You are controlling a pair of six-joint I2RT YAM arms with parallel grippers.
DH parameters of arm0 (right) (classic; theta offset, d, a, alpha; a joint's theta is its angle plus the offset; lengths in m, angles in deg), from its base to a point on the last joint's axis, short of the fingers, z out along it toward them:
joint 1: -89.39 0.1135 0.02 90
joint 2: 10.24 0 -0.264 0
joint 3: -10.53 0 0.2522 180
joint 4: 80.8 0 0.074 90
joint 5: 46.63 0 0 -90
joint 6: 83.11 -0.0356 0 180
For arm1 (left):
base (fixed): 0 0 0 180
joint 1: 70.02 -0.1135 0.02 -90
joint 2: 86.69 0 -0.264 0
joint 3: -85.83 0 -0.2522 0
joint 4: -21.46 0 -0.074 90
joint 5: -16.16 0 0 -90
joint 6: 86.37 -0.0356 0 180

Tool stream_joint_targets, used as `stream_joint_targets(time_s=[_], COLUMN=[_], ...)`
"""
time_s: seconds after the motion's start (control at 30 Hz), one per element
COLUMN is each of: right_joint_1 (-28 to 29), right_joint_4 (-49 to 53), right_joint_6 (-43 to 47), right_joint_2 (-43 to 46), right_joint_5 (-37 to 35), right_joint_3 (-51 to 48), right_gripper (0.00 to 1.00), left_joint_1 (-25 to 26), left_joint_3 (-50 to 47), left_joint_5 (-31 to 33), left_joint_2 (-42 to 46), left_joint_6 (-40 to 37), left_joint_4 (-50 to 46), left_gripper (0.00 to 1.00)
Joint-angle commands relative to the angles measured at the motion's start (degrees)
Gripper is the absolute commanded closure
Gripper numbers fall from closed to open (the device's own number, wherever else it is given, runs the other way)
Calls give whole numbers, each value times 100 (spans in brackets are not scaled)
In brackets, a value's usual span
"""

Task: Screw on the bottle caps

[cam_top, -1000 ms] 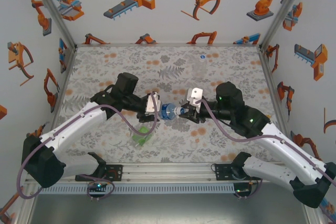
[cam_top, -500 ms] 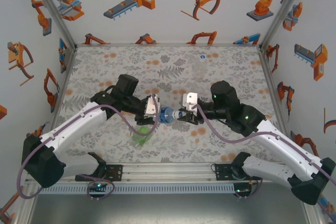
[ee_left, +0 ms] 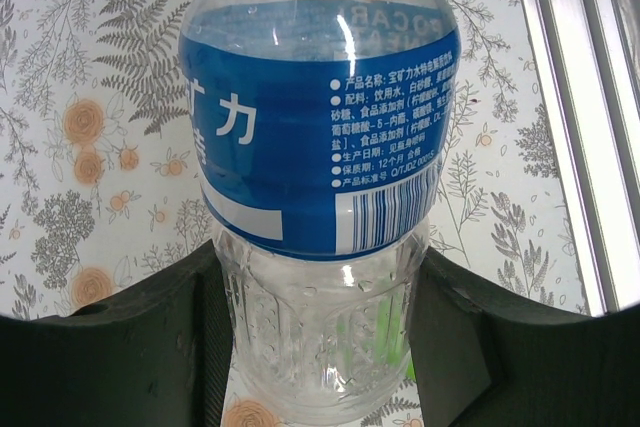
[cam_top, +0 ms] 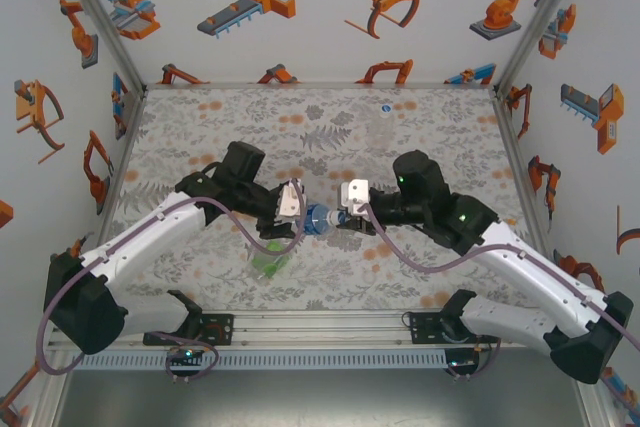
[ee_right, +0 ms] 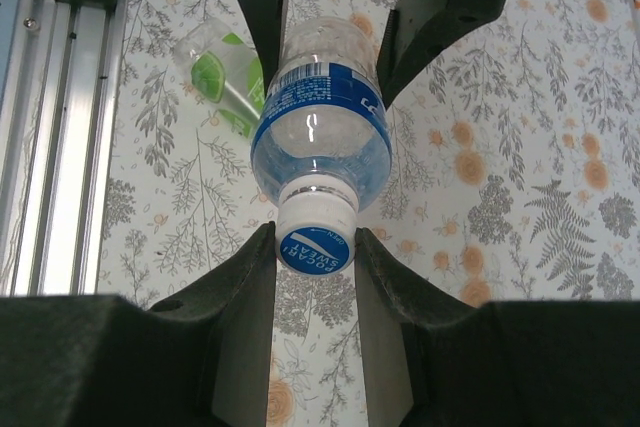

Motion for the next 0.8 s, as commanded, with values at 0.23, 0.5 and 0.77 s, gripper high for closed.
stream_joint_targets(time_s=[0.23,0.5,0.77], right_joint_1=[19,12,-3], right_joint_4=[-1960,-2366,-956], right_joint_6=[-3953,-7651,-10998], right_joint_2=[296,147,-162], right_joint_5=[-858,-1437,-1945], right_joint_3=[-1168,-1374,-920], right_gripper=[100,100,91], left_joint_1=[-173,-499,-510], left_joint_3=[61,-58,-88], left_joint_5=[-550,-665,-604], left_joint_2=[173,270,258], left_joint_6=[310,632,755], left_joint_4=[790,1281,1423], left_gripper=[100,100,100])
